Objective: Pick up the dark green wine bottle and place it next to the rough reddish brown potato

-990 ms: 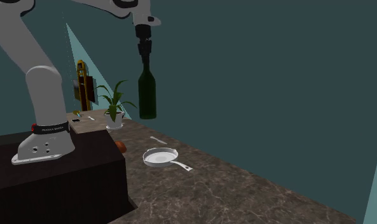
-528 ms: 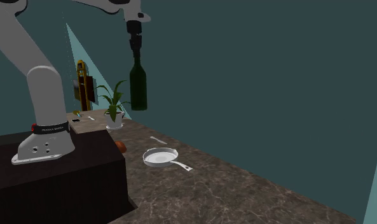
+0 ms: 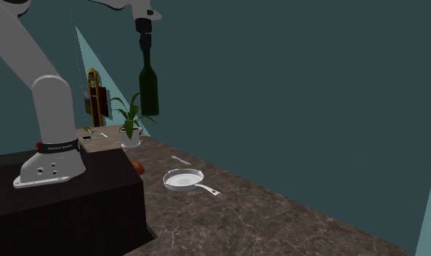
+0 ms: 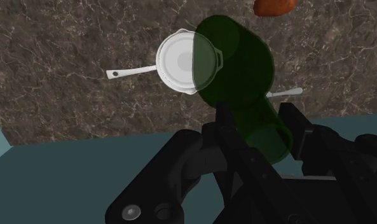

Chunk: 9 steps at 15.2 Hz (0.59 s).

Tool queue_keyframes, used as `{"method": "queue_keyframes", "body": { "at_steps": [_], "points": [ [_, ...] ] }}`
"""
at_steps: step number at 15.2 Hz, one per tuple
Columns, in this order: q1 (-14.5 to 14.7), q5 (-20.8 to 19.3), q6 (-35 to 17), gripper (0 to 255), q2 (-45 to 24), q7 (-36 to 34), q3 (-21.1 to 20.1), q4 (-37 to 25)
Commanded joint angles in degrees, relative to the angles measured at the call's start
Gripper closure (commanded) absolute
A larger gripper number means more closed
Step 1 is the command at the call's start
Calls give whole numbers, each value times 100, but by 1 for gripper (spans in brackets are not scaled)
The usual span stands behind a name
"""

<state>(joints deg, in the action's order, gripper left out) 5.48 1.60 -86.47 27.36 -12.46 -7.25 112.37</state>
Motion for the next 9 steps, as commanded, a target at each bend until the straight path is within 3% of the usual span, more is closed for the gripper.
{"method": "queue_keyframes", "body": {
  "at_steps": [1,9],
  "points": [
    [19,25,-69,255,41,-64,-45,109],
    [37,50,-667,255,210,-62,-57,876]
  ]
}}
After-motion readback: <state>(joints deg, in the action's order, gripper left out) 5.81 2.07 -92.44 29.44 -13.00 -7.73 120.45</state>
